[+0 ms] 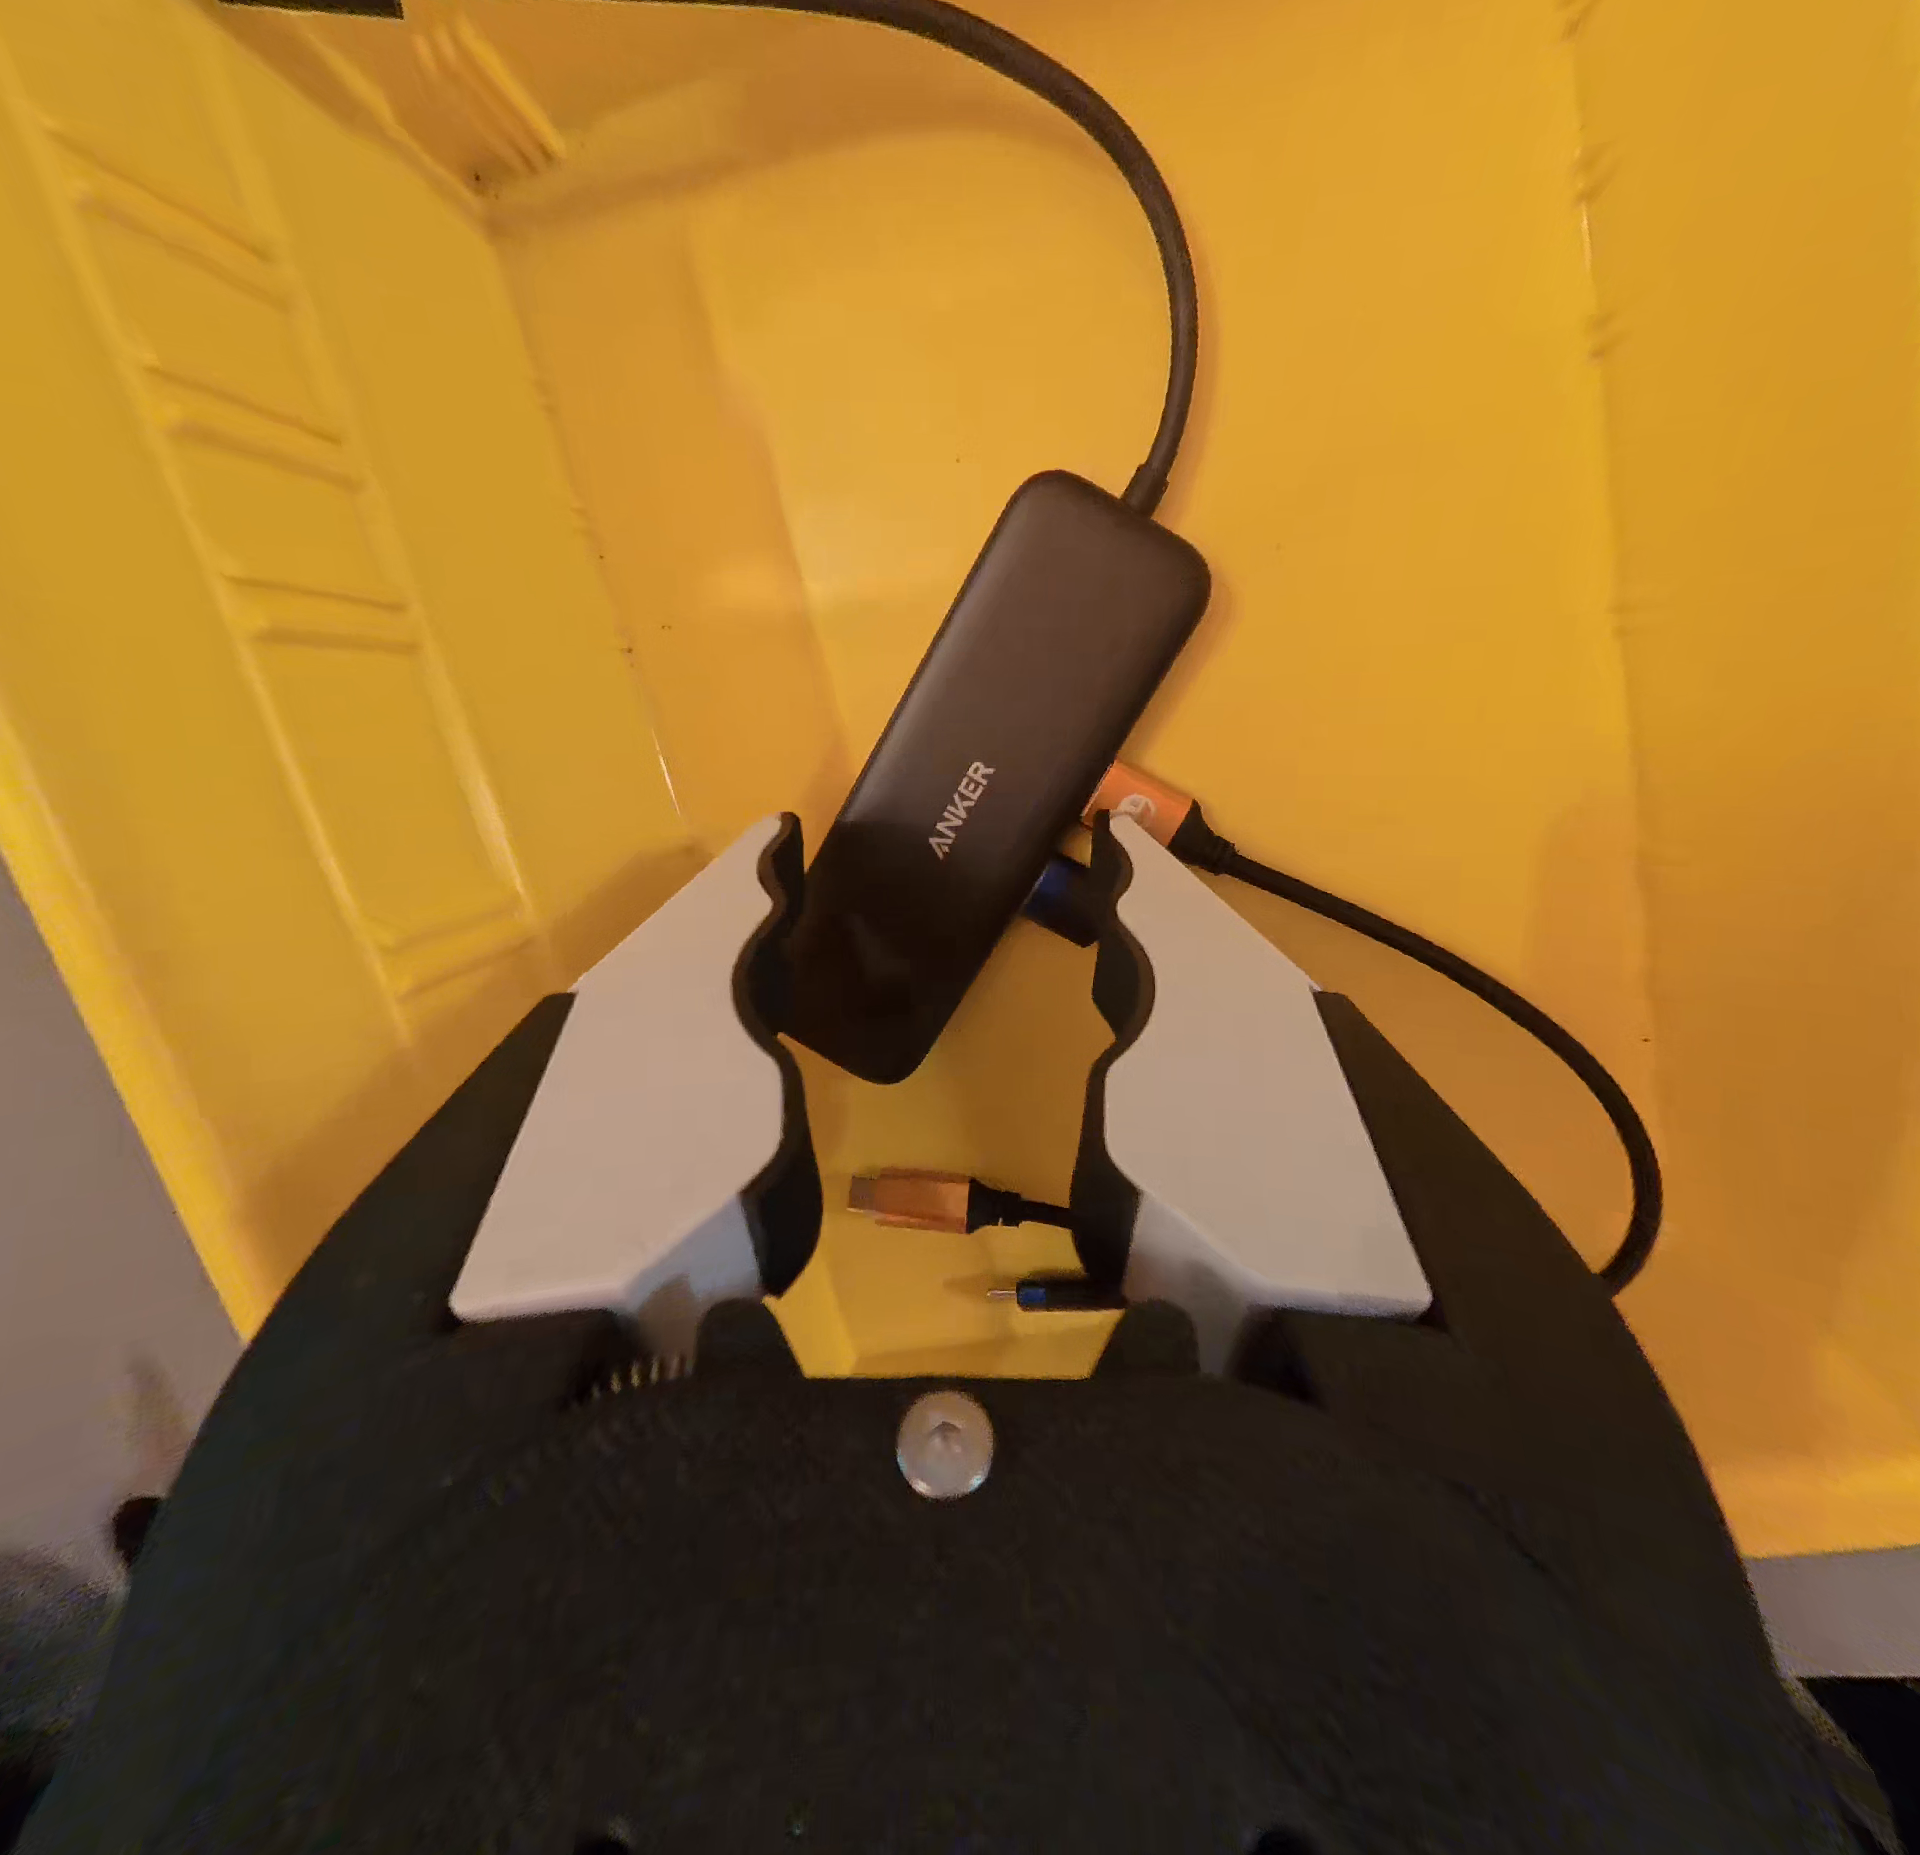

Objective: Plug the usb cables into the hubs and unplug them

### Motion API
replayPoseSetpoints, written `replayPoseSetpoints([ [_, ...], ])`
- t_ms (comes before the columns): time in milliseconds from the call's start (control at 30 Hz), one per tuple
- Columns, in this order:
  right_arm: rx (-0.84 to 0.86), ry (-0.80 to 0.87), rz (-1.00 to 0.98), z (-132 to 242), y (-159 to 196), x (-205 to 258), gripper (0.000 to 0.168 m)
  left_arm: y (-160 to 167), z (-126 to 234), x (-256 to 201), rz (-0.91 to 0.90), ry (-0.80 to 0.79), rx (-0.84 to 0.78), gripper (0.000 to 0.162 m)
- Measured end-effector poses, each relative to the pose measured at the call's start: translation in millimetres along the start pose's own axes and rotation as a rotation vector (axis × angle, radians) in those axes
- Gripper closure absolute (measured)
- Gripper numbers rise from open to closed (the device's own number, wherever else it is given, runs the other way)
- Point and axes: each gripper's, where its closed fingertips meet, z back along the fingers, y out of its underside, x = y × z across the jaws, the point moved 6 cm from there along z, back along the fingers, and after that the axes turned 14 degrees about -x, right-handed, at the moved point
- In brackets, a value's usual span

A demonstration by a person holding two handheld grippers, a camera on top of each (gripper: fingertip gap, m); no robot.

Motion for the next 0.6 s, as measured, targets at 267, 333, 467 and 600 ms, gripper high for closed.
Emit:
replayPoseSetpoints([
  [267,-0.006,-0.002,-0.018,-1,0,-1,0.132,-9,1,-14,-0.03,0.033,-0.015,0.108],
  [333,-0.018,-0.001,-0.018,0,-2,-1,0.133,-15,8,-7,-0.097,-0.025,-0.021,0.106],
  [467,-0.037,-0.007,-0.023,3,-5,-1,0.134,-15,12,3,-0.097,-0.04,0.015,0.104],
  [600,-0.029,-0.014,-0.042,1,-4,-2,0.134,-25,3,-3,0.093,0.049,-0.094,0.102],
])
